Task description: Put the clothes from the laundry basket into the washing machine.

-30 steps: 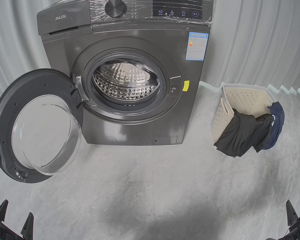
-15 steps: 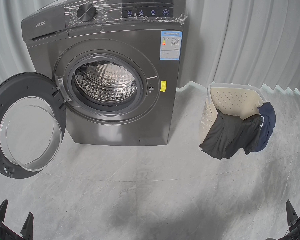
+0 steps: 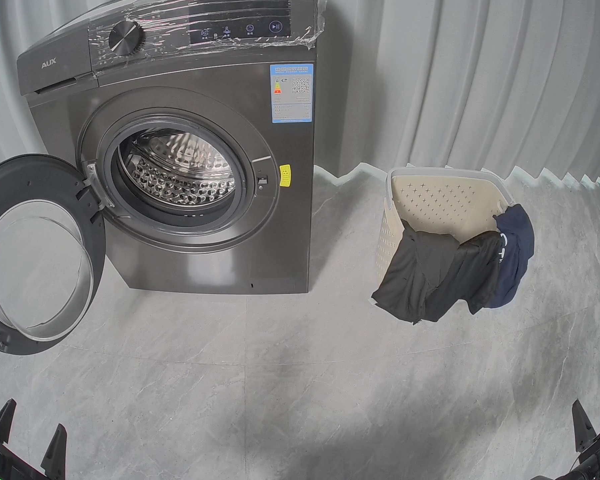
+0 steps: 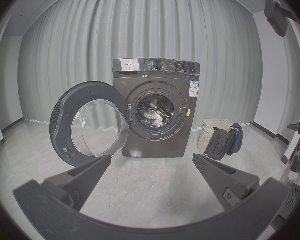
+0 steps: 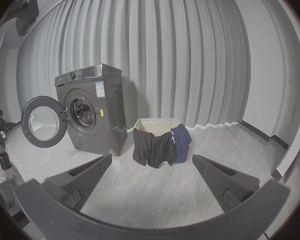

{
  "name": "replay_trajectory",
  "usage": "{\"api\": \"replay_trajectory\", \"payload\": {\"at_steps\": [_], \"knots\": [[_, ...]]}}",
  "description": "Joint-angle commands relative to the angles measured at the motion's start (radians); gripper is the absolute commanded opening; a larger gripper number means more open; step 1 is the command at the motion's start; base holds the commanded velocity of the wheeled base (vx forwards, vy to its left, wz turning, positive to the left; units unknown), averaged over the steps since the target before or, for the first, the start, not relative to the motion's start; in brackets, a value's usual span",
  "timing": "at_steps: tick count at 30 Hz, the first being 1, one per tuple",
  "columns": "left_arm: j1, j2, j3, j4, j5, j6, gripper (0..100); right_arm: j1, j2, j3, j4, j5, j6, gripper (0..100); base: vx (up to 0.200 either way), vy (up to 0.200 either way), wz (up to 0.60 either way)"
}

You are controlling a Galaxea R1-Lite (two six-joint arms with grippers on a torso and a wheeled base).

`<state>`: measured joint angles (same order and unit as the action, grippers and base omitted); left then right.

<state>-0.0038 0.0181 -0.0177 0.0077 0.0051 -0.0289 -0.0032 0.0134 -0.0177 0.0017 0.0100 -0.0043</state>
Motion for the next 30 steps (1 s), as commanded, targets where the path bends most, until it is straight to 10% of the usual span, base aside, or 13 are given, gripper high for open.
{"api": "replay_trajectory", "payload": {"at_steps": [1,14,30], "knots": [[-0.001,-0.018,0.015,0.0,-0.001,0.0,100,0.0,-0.01,0.016,0.0,0.001,0.0,100,0.2,0.0,0.0],[-0.001,-0.018,0.015,0.0,-0.001,0.001,100,0.0,-0.01,0.016,0.0,0.001,0.0,100,0.015,0.0,0.0],[-0.001,-0.018,0.016,-0.002,0.001,0.003,100,0.0,-0.01,0.016,0.0,0.001,0.0,100,0.0,-0.2,0.0]]}}
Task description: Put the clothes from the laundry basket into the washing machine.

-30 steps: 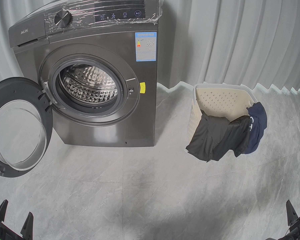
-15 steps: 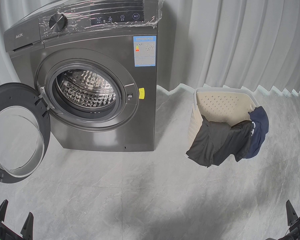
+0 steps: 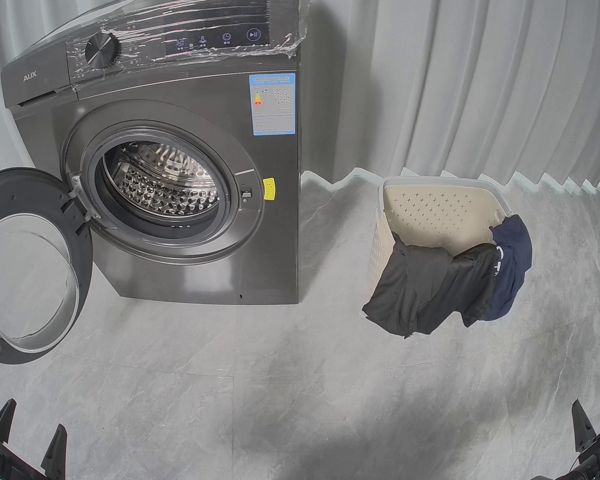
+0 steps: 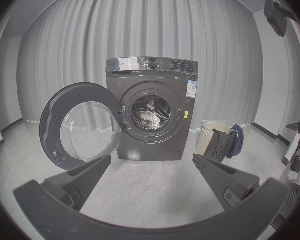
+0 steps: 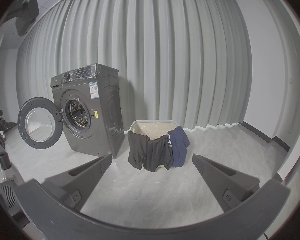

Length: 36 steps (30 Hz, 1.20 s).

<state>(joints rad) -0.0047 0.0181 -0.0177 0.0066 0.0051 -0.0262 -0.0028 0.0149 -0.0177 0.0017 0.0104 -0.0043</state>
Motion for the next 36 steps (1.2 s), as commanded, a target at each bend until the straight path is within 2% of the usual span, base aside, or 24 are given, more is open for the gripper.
{"api": "replay_trajectory", "payload": {"at_steps": [1,11,16,23,36], "knots": [[0.0,-0.018,0.016,0.0,0.001,0.0,100,0.0,-0.012,0.016,0.0,0.0,0.0,100,0.0,-0.2,0.0],[0.0,-0.018,0.016,0.001,0.001,0.006,100,0.0,-0.012,0.016,0.0,0.0,0.0,100,0.0,-0.2,0.0],[0.0,-0.018,0.015,0.001,-0.001,-0.003,100,0.0,-0.012,0.016,0.0,0.002,-0.002,100,0.0,0.0,0.0],[0.0,-0.018,0.015,0.001,-0.001,-0.001,100,0.0,-0.012,0.016,0.0,0.002,0.0,100,0.0,0.0,0.0],[0.0,-0.018,0.013,0.003,-0.002,0.002,100,0.001,-0.012,0.016,0.0,0.002,0.0,100,0.0,-0.2,0.0]]}}
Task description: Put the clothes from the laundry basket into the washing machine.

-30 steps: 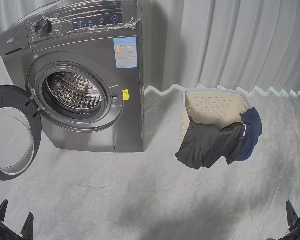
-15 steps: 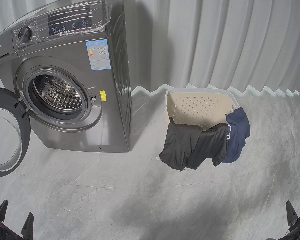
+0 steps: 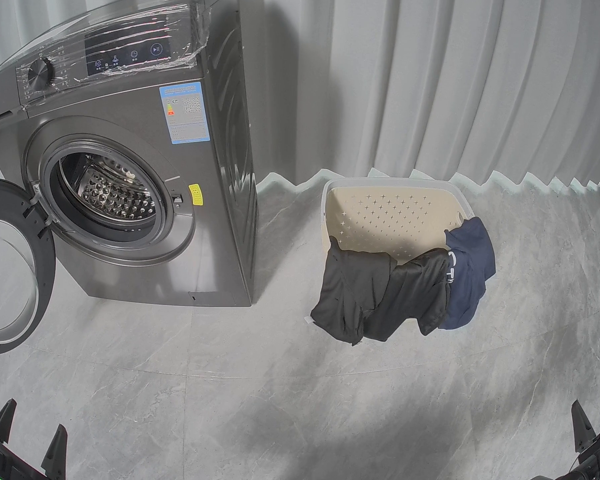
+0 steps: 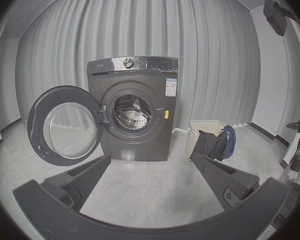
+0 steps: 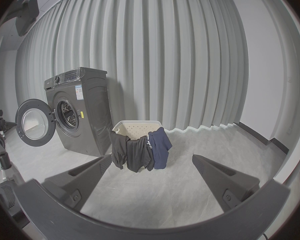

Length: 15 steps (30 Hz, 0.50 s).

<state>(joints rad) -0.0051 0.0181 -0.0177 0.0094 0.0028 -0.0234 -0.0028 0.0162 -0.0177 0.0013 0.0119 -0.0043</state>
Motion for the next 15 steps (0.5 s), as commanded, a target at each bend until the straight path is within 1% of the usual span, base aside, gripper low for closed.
{"api": "replay_trajectory", "payload": {"at_steps": [1,2,11,15], "knots": [[0.001,-0.018,0.015,0.0,0.0,-0.004,100,0.0,-0.013,0.016,0.0,0.0,0.0,100,0.0,-0.2,0.0],[0.001,-0.018,0.015,0.0,0.0,-0.004,100,0.0,-0.013,0.016,0.0,0.0,0.0,100,0.0,-0.2,0.0],[-0.001,-0.018,0.015,-0.002,0.0,-0.004,100,0.0,-0.013,0.016,0.0,0.0,0.0,100,0.0,0.0,0.0],[0.001,-0.018,0.015,-0.002,0.002,-0.009,100,0.001,-0.013,0.016,0.0,0.0,-0.002,100,0.0,-0.2,0.0]]}}
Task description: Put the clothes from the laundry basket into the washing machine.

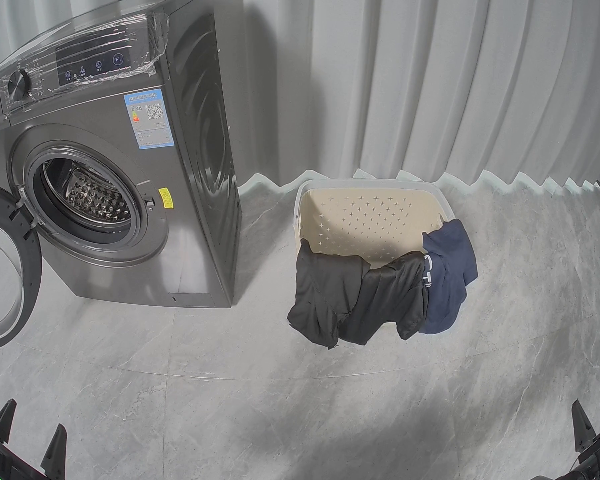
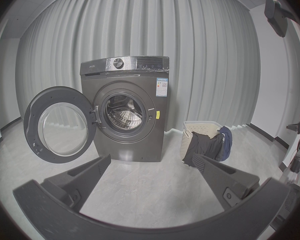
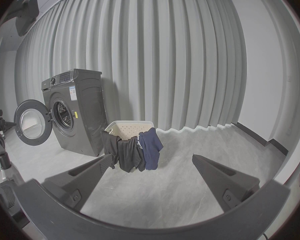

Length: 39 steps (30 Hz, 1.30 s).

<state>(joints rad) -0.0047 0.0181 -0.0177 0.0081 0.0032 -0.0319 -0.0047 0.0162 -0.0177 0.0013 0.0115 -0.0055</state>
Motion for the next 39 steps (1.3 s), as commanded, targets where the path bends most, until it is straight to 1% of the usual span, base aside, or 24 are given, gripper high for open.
{"api": "replay_trajectory", "payload": {"at_steps": [1,5,11,23,32,35,37,39], "knots": [[0.0,-0.018,0.015,0.0,0.001,0.0,100,0.003,-0.013,0.016,0.0,-0.001,0.004,100,0.0,-0.2,0.0],[0.0,-0.018,0.015,0.0,0.001,0.001,100,0.002,-0.013,0.016,0.0,-0.001,0.001,100,0.0,-0.2,0.0],[0.0,-0.018,0.016,-0.002,0.004,0.014,100,0.002,-0.013,0.016,0.0,-0.007,0.004,100,0.0,0.0,0.0],[0.0,-0.018,0.016,-0.002,0.003,0.01,100,0.0,-0.012,0.016,0.0,-0.01,0.006,100,0.2,0.0,0.0],[0.0,-0.018,0.015,-0.002,0.001,0.003,100,0.0,-0.013,0.016,0.0,-0.008,-0.005,100,0.0,0.0,0.0],[0.0,-0.018,0.015,0.0,0.001,0.003,100,0.0,-0.013,0.016,-0.001,-0.008,-0.005,100,0.0,-0.2,0.0],[0.0,-0.018,0.015,0.0,0.0,0.004,100,0.0,-0.013,0.016,-0.001,-0.002,-0.017,100,0.0,-0.2,0.0],[0.0,-0.018,0.015,0.0,0.0,0.007,100,0.0,-0.013,0.016,-0.001,-0.002,-0.019,100,0.0,-0.2,0.0]]}}
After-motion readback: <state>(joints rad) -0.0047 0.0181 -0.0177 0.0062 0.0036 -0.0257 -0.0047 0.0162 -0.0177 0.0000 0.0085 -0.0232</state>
